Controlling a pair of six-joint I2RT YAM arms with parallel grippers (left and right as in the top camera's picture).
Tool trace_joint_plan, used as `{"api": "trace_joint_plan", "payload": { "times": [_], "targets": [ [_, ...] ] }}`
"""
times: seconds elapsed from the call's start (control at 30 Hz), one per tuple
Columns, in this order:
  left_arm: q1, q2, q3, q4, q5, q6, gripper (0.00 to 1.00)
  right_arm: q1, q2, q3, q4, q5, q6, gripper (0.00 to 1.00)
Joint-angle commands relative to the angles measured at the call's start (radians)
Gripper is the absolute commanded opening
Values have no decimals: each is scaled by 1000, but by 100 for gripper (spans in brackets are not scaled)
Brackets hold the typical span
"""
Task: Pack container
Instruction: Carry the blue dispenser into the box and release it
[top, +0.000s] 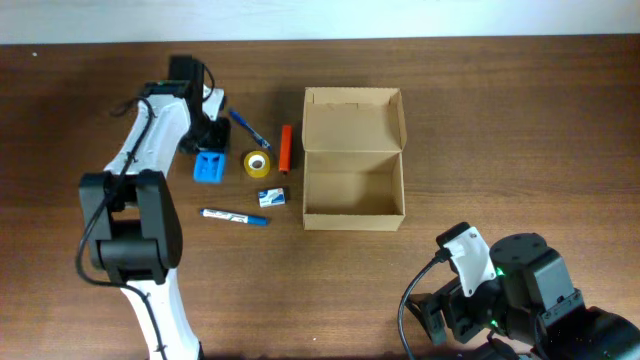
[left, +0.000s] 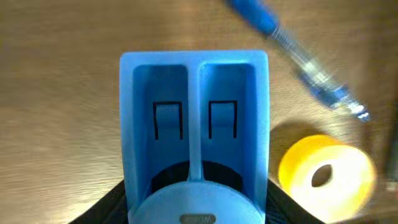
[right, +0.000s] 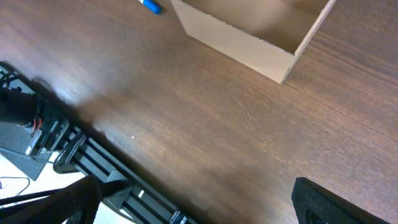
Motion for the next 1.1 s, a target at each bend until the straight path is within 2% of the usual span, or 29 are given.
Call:
{"api": "trace_joint_plan", "payload": {
  "times": [0.0,0.13,0.23,0.33,0.43,0.53,0.8,1.07],
  "targets": [
    [-33,-132,64,-7,2,13,7,5,-4,13,3,2,1,99],
    [-165,-273,67,-9,1,158,7,5,-4,13,3,2,0,99],
    [-296,-310,67,-6,6,225,7,5,-4,13,3,2,1,99],
    [-404,-304,64,-6,150,406,8,5,-3,13,3,2,1,99],
    [-474,-301,53,-6,165,553,3,5,-3,13,3,1,1,99],
    [-514,-285,26,-5,273,711,2,5,-4,13,3,2,1,99],
    [-541,-129,26,-26,318,754,2,5,-3,13,3,2,1,99],
    [-573,-107,26,-127,319,811,2,5,-4,13,3,2,0,99]
  ]
}}
